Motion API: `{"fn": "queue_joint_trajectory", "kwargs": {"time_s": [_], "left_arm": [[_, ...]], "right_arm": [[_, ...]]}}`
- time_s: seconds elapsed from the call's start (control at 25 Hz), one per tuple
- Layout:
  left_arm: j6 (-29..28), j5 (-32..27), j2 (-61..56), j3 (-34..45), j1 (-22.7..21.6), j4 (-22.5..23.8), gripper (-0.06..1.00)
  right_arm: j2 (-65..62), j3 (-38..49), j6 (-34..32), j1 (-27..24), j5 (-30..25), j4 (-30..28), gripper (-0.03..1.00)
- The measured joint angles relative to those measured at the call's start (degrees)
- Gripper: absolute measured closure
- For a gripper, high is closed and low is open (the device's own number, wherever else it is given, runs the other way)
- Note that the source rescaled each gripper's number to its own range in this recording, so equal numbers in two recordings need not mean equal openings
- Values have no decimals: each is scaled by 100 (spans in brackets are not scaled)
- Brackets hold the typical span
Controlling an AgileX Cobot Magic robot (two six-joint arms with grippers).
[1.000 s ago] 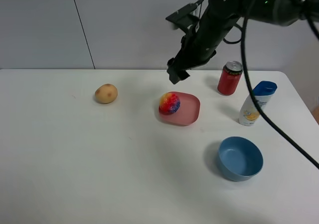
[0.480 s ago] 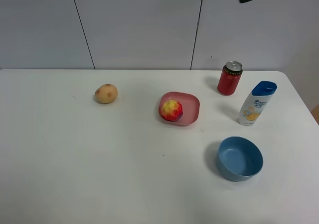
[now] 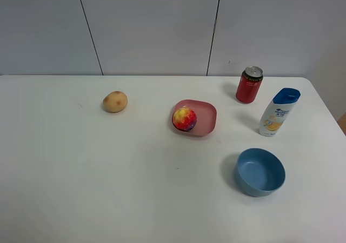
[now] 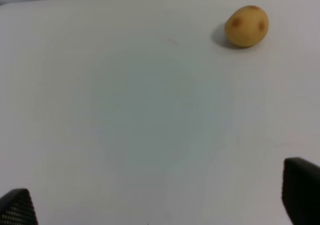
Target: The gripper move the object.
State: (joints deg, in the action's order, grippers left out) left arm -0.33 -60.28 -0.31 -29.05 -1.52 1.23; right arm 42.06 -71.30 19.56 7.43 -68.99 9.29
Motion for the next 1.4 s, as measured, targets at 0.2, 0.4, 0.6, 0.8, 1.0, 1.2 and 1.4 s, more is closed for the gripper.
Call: {"fn": "queue_joint_trajectory", "kwargs": {"time_s": [0.2, 0.4, 0.6, 0.8, 1.0, 1.2, 1.4], "left_arm": [[0, 0, 0, 0, 0, 0, -6], [0, 0, 0, 0, 0, 0, -6], [0, 0, 0, 0, 0, 0, -6], [0, 0, 0, 0, 0, 0, -6], [0, 0, 0, 0, 0, 0, -6], [0, 0, 0, 0, 0, 0, -6], [0, 0, 0, 0, 0, 0, -6]], "right_arm": [[-1424, 1294, -144, -6, -65, -14, 20], [-2450, 2049, -203, -74, -99, -242, 20], [-2803, 2776, -382, -596, 31, -176, 20], [-3354, 3873, -542, -855, 557, -122, 20], [-4192, 4213, -563, -862, 716, -27, 20], [-4217, 4222, -742, -862, 722, -62, 20], [-4217, 4222, -1228, -927, 752, -313, 20]]}}
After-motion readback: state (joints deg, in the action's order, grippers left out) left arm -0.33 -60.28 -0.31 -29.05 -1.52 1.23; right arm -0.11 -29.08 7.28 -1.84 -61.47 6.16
